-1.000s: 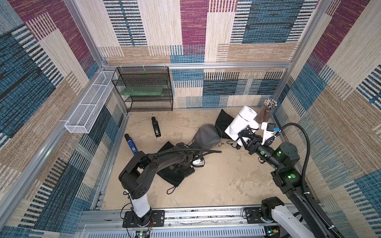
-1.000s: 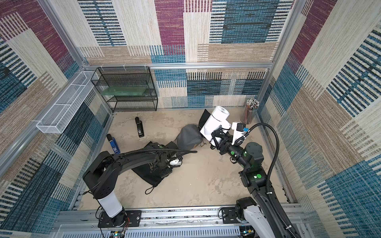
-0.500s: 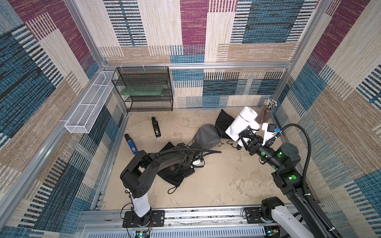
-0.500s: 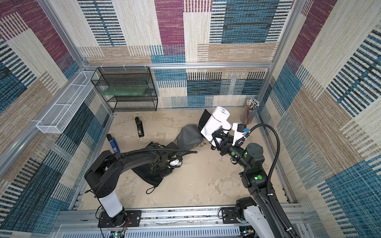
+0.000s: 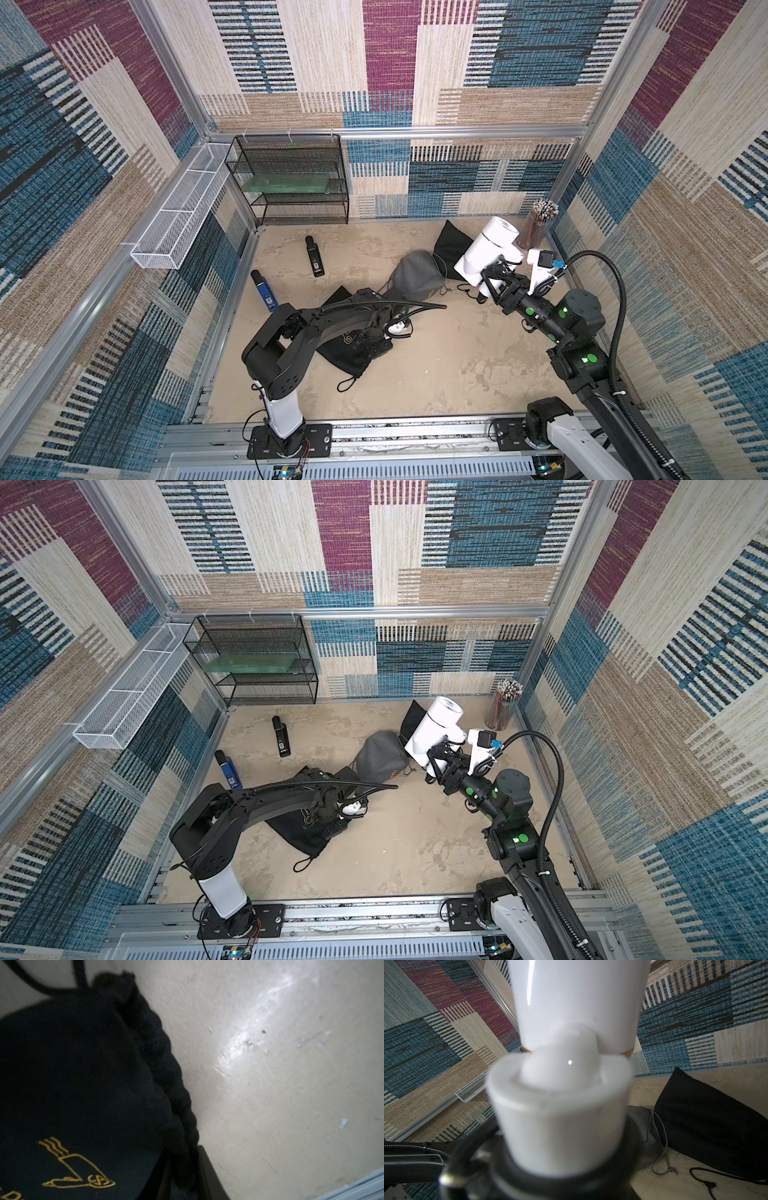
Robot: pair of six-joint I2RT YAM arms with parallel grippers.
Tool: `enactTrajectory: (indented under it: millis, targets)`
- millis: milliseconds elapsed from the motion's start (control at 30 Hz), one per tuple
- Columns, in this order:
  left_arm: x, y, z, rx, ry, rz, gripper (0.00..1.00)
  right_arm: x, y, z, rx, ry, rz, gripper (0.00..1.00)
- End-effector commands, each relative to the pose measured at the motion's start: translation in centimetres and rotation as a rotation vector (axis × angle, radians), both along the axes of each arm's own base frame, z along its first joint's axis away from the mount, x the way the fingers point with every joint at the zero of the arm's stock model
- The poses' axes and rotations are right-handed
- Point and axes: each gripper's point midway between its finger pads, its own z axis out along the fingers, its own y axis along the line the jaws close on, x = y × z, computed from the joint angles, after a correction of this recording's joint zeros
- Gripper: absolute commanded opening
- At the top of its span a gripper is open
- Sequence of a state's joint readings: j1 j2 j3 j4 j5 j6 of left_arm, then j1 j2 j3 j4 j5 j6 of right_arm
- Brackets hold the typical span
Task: Pack away hair dryers
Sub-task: Open the drawstring bag at the center of the board.
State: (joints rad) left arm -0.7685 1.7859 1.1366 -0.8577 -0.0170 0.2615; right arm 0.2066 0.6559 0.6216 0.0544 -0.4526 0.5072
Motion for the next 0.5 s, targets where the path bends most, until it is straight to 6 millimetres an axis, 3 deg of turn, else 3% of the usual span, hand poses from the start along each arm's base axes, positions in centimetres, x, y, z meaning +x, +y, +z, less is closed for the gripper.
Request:
enactTrajectory:
  millis: [0, 133, 333, 467]
  targets:
    - [-0.45, -0.15, 0.24, -0.014, 0.017, 0.004, 0.25, -0.22, 0.03, 1.61, 0.007, -0.072, 0.004, 0.0]
    - [-0.42, -0.19, 0.27, -0.016, 0.017, 0.007, 0.29, -0.21, 0.02, 1.59, 0.007, -0.072, 0.003, 0.0]
    - [-0.33, -0.34, 0.27, -0.018, 0.017, 0.009, 0.2, -0.22, 0.03, 1.55, 0.004, -0.072, 0.004, 0.0]
    - [-0.31, -0.4, 0.28, -0.02, 0.018, 0.011, 0.22, -0.19, -0.01, 1.53, 0.004, -0.071, 0.002, 0.0]
